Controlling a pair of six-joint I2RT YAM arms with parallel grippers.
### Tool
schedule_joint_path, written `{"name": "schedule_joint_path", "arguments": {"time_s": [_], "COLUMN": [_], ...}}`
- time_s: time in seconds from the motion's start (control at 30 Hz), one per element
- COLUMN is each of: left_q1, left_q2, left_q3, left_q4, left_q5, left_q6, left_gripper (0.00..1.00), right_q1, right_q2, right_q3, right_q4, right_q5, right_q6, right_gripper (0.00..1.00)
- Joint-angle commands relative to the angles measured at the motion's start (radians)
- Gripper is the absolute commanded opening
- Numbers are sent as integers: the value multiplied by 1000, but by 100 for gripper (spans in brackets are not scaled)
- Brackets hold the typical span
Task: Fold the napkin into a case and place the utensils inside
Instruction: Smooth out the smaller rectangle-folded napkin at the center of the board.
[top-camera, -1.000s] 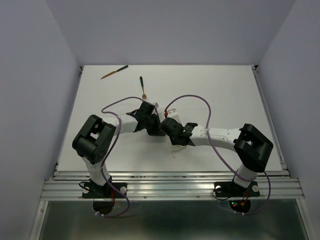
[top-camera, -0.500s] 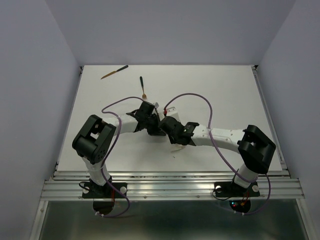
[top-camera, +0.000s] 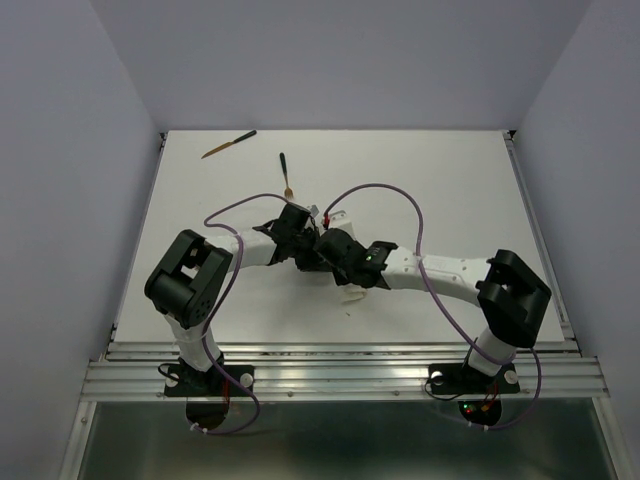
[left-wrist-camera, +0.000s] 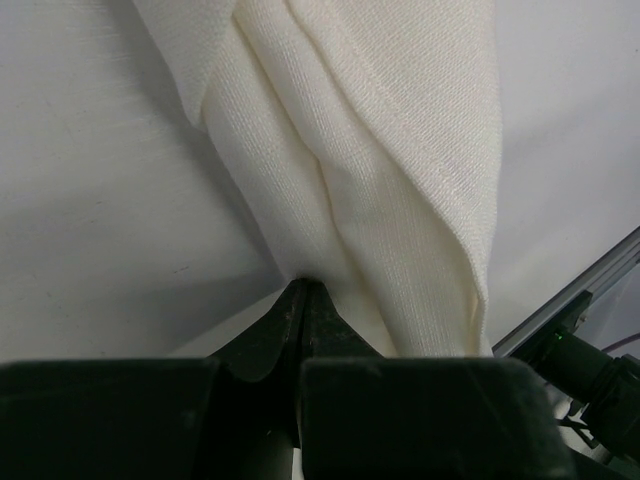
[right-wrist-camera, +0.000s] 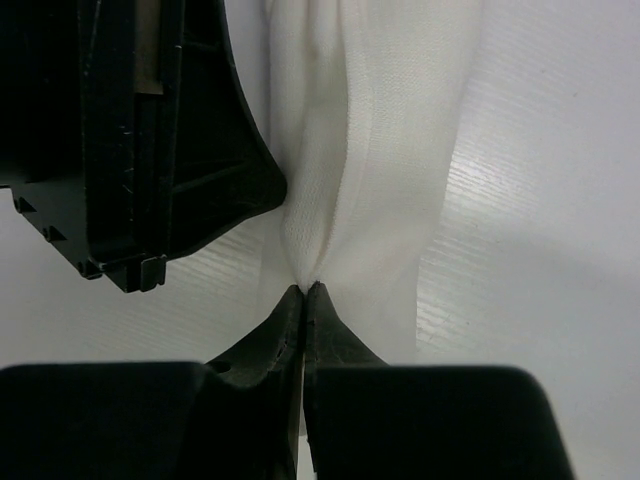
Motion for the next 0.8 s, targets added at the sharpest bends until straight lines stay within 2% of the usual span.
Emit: {"name": "schedule_joint_path", "arguments": {"time_s": [0.0,0.47,0.77], "left_q1": [-10,-12,33], "left_q2": [6,-5,-83], "left_q3": [-15,-18,-66], "left_q4": [24,23,21], "left_q5": [19,18,25], "left_q6": [-1,-8,-19], "left_gripper": [9,9,9], "right_q1": [16,16,16], "right_q2": [9,64,65], "right_q3": [54,8,-80], "right_q4": [51,124,196], "right_q5": [-18,-81,-62], "right_q6": [1,59,76], "right_gripper": [1,1,1]}}
